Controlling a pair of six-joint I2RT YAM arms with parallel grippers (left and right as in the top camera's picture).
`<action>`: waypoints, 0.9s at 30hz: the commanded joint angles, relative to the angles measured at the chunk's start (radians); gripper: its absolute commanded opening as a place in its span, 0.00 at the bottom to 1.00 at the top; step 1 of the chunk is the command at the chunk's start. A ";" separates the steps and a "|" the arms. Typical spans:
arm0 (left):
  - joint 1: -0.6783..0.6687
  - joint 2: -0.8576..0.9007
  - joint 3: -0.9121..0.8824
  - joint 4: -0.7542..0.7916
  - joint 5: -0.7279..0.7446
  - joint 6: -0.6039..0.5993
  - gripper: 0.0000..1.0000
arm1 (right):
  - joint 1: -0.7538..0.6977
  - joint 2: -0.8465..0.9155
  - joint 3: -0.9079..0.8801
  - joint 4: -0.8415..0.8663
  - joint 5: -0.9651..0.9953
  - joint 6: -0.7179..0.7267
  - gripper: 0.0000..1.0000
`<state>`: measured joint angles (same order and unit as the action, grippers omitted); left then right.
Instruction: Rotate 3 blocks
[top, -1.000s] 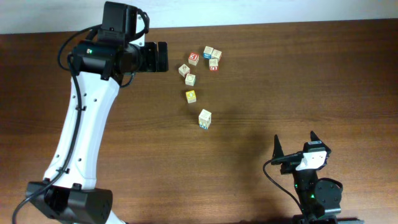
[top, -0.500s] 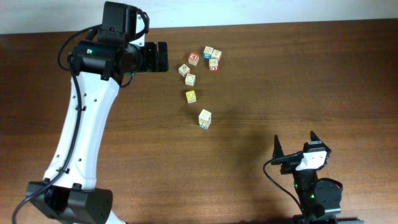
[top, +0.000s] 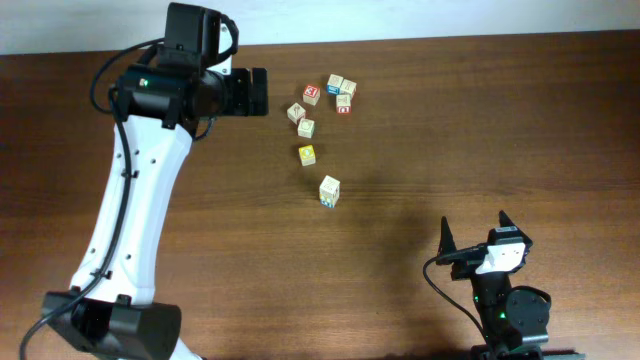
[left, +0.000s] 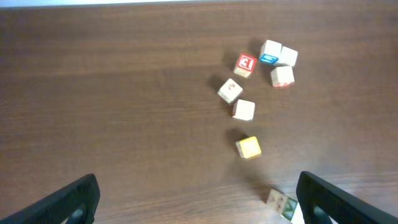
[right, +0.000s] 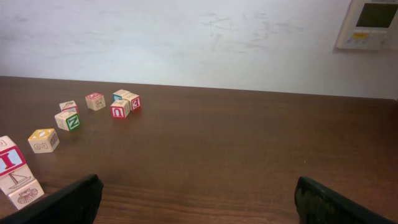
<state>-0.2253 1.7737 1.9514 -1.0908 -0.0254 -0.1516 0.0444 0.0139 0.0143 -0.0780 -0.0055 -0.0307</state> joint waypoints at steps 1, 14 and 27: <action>0.000 -0.155 -0.124 0.108 -0.063 0.023 0.99 | -0.006 -0.010 -0.009 -0.001 0.002 0.001 0.98; 0.137 -0.948 -1.250 0.988 -0.058 0.049 0.99 | -0.006 -0.010 -0.009 -0.001 0.002 0.001 0.98; 0.198 -1.496 -1.781 1.141 -0.076 0.101 0.99 | -0.006 -0.010 -0.009 -0.001 0.002 0.001 0.98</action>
<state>-0.0326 0.3668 0.2443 0.0261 -0.0872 -0.0837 0.0444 0.0120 0.0143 -0.0780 -0.0055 -0.0296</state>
